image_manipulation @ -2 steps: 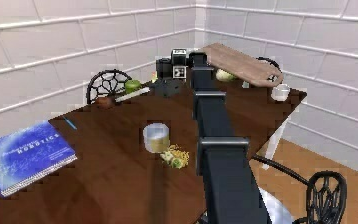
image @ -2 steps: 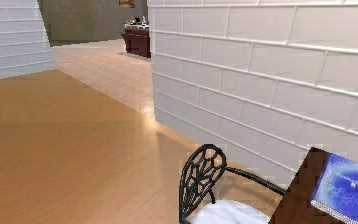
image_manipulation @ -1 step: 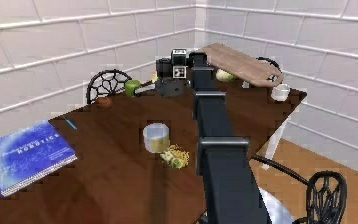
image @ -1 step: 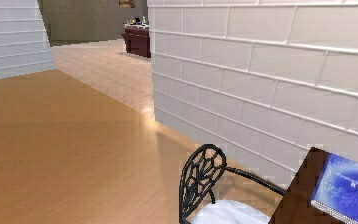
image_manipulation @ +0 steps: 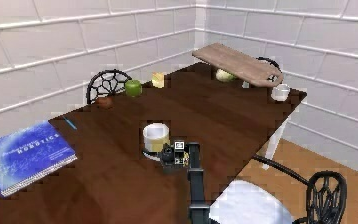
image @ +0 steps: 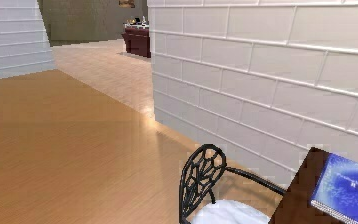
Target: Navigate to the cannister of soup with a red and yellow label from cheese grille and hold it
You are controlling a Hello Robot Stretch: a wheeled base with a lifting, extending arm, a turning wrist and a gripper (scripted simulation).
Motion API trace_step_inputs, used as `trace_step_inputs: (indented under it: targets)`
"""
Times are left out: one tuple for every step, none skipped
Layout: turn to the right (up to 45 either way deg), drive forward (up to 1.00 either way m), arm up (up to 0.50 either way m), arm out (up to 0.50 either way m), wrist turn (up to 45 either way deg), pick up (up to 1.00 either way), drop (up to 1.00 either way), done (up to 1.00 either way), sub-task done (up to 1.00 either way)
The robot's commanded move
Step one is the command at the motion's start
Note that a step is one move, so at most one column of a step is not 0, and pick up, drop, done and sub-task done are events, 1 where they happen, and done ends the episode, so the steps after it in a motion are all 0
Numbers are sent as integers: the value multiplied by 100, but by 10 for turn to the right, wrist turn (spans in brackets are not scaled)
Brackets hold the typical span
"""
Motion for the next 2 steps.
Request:
trace_step_inputs:
  targets:
    - [0,0,0,0,0,100,0,0,0]
    - [0,0,10,0,0,0,0,0,0]
